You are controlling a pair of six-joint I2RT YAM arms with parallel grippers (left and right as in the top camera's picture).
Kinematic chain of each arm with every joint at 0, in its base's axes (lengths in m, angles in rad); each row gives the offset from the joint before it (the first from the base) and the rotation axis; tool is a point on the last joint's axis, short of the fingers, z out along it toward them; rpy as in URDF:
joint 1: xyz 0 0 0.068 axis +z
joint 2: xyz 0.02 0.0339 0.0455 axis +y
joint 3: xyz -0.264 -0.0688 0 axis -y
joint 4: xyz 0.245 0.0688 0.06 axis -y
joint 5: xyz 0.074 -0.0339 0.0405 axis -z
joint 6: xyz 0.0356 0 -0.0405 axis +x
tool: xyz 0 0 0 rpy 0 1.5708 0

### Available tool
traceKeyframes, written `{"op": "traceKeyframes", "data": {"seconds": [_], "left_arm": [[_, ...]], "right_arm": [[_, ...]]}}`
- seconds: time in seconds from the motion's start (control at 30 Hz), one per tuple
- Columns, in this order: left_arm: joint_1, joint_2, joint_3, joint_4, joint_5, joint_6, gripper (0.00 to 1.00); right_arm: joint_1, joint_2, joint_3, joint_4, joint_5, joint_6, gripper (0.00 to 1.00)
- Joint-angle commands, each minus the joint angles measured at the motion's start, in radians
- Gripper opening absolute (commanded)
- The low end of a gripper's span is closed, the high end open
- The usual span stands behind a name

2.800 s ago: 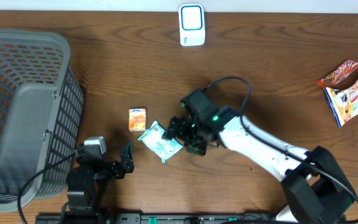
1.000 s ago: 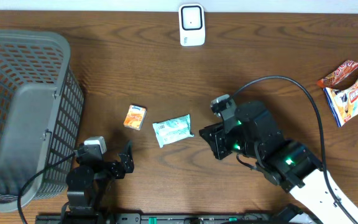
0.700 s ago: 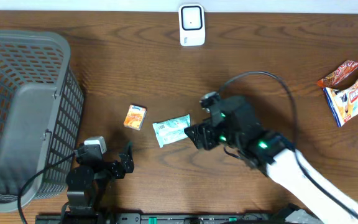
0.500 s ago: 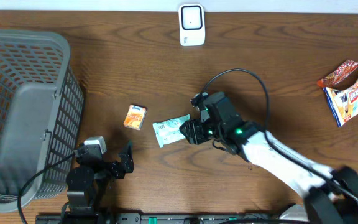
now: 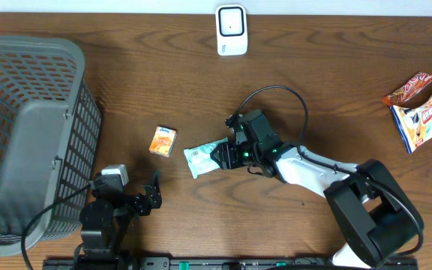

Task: Scan the item barcode
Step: 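Regrip and lift the wipes pack with the right gripper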

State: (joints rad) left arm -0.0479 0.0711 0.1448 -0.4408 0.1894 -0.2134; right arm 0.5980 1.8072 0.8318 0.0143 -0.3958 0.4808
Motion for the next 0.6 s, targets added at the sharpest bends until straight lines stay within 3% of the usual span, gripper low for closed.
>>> {"op": "traceKeyframes", "data": {"seconds": [0.0, 0.1, 0.17, 0.37, 0.57], "left_arm": [[-0.003, -0.002, -0.014, -0.016, 0.009, -0.01, 0.98], [-0.003, -0.002, -0.014, -0.016, 0.009, -0.01, 0.98], [-0.003, -0.002, -0.014, -0.016, 0.009, -0.01, 0.98], [-0.003, -0.002, -0.014, -0.016, 0.009, -0.01, 0.98], [-0.003, -0.002, -0.014, -0.016, 0.009, -0.01, 0.98]], "right_arm": [[-0.004, 0.098, -0.027, -0.019, 0.013, 0.02, 0.57], [-0.007, 0.1, -0.027, -0.002, -0.001, 0.006, 0.37], [-0.006, 0.101, -0.027, 0.002, -0.011, -0.008, 0.01], [-0.04, 0.072, -0.027, 0.02, -0.057, -0.061, 0.01], [-0.178, -0.142, -0.027, -0.046, -0.313, -0.196, 0.01]]}}
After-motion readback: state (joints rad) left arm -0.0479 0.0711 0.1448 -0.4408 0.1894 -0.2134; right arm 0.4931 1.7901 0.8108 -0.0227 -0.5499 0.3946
